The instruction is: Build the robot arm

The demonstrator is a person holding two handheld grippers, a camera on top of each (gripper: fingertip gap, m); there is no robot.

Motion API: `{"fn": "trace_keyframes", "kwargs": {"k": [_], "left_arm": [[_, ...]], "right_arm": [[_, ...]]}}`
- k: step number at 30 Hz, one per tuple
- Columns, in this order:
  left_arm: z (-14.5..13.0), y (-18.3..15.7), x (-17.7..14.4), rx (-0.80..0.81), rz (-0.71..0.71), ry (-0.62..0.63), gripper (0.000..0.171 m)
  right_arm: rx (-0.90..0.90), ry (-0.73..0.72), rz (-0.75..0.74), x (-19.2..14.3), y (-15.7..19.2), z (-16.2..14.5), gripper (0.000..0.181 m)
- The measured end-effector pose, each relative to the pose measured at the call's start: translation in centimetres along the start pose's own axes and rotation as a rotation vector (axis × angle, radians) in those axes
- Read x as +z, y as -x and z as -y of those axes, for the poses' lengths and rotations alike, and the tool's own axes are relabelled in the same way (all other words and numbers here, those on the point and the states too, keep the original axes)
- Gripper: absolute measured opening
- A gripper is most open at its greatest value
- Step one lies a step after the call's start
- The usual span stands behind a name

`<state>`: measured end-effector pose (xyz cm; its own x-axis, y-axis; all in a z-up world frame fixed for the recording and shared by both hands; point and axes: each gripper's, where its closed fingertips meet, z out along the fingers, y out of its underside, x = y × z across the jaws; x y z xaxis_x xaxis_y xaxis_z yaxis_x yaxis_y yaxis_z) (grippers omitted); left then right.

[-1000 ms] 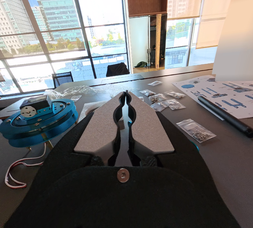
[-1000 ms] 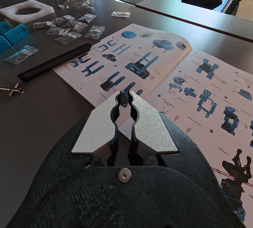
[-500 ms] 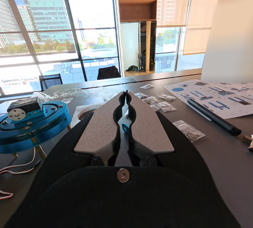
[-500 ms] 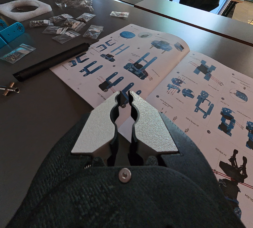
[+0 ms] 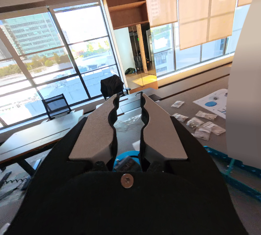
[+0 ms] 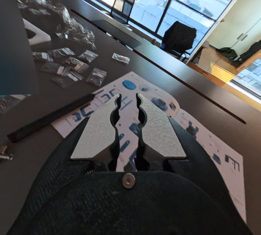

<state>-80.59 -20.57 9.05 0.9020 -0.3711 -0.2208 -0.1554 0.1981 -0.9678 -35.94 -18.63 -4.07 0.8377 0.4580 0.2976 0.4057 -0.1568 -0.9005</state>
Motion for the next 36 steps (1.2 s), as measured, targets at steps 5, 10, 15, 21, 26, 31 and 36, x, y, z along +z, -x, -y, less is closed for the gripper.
{"fn": "trace_keyframes", "kwargs": {"k": [5,10,15,21,26,31,36], "left_arm": [[0.4,5.4,5.0,0.008,-0.123,0.191,0.051],[0.6,9.1,8.3,-0.038,-0.198,0.213,0.056],[1.5,12.5,8.6,-0.038,-0.178,0.196,0.055],[-0.3,14.1,7.8,-0.029,-0.182,0.324,0.049],[-5.1,13.8,5.7,-0.072,-0.256,0.606,0.044],[-13.1,14.8,1.8,-0.088,-0.272,1.096,0.043],[-15.7,13.8,2.2,-0.169,-0.348,1.226,0.033]], "right_arm": [[0.029,0.142,0.184,8.5,1.6,4.6,0.042],[0.026,0.301,0.272,15.9,3.2,6.2,0.046],[0.003,0.328,0.274,20.2,5.2,8.1,0.046],[-0.056,0.253,0.379,20.8,10.7,11.5,0.042],[-0.105,0.297,0.471,19.7,14.1,10.4,0.042],[-0.151,0.399,0.607,18.0,16.5,8.8,0.043],[-0.256,0.551,0.708,15.4,17.4,6.7,0.033]]}}
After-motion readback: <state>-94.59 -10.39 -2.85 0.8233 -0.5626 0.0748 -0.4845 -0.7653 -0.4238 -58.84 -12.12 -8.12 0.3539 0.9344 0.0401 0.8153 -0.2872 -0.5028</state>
